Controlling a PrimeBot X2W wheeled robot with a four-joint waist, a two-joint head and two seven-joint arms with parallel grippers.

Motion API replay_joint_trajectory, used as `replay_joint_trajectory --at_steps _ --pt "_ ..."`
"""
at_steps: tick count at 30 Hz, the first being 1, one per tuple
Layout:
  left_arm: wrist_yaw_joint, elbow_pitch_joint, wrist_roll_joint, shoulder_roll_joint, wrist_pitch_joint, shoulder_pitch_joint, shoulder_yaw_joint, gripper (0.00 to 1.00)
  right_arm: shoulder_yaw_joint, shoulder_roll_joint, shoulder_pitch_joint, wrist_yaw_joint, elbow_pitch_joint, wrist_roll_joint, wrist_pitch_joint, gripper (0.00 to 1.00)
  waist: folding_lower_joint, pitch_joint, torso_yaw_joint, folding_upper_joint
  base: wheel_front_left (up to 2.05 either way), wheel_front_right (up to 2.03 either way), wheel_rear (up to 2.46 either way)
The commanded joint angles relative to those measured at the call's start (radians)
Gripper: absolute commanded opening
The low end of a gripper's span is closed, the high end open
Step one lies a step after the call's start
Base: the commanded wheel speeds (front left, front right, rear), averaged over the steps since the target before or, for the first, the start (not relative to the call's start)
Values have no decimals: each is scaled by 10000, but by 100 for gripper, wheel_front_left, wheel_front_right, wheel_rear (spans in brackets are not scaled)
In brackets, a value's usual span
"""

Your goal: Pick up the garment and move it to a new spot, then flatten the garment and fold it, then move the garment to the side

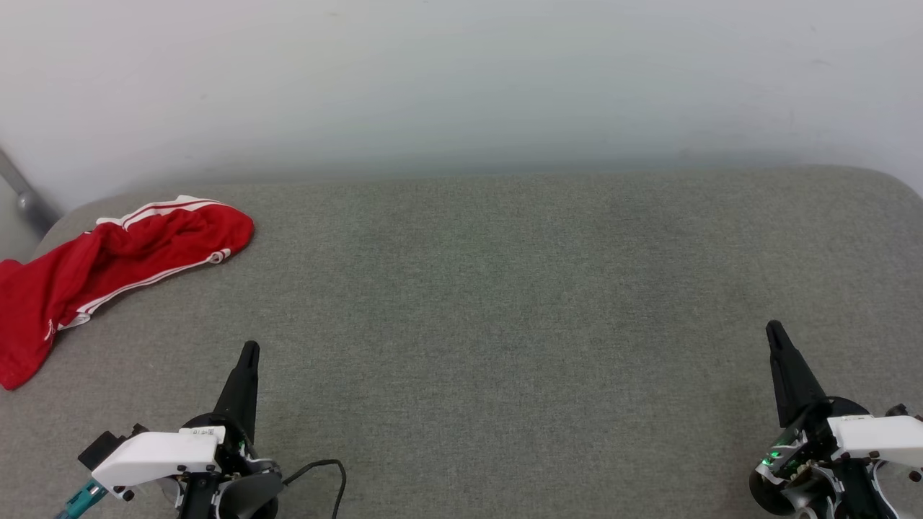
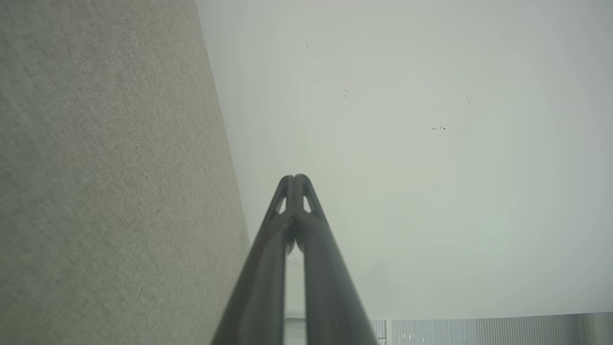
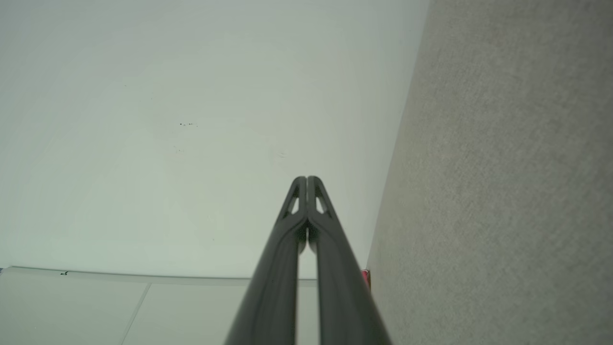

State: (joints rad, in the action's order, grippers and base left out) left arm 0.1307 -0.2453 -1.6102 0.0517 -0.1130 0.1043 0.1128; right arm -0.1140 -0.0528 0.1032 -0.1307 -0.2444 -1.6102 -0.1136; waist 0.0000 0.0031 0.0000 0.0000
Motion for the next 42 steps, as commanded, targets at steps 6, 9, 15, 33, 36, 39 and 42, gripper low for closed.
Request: replay_joint_trajectory --at_steps 6,9,15,33,36,39,42 --pt "0 11 28 -15 -25 91 39 0 -11 37 111 0 -5 36 -12 0 0 0 0 0 0 0 0" --pt "0 11 28 -15 -25 91 39 0 -11 37 111 0 -5 36 -12 0 0 0 0 0 0 0 0" --pt "0 11 29 -15 -25 92 39 0 -11 37 111 0 -5 35 -12 0 0 0 0 0 0 0 0" --pt "0 -182 -29 -35 198 -354 -237 100 86 9 -434 0 -85 42 216 100 0 7 2 0 0 0 0" --pt "0 -83 -48 -34 325 -418 -374 100 120 9 -538 0 82 98 373 100 0 12 2 0 0 0 0" --pt "0 5 -18 -29 454 -471 -499 100 121 10 -637 0 235 196 521 100 0 16 -2 0 0 0 0" --pt "0 109 250 33 629 -504 -675 100 53 11 -718 0 384 402 664 100 0 24 -6 0 0 0 0"
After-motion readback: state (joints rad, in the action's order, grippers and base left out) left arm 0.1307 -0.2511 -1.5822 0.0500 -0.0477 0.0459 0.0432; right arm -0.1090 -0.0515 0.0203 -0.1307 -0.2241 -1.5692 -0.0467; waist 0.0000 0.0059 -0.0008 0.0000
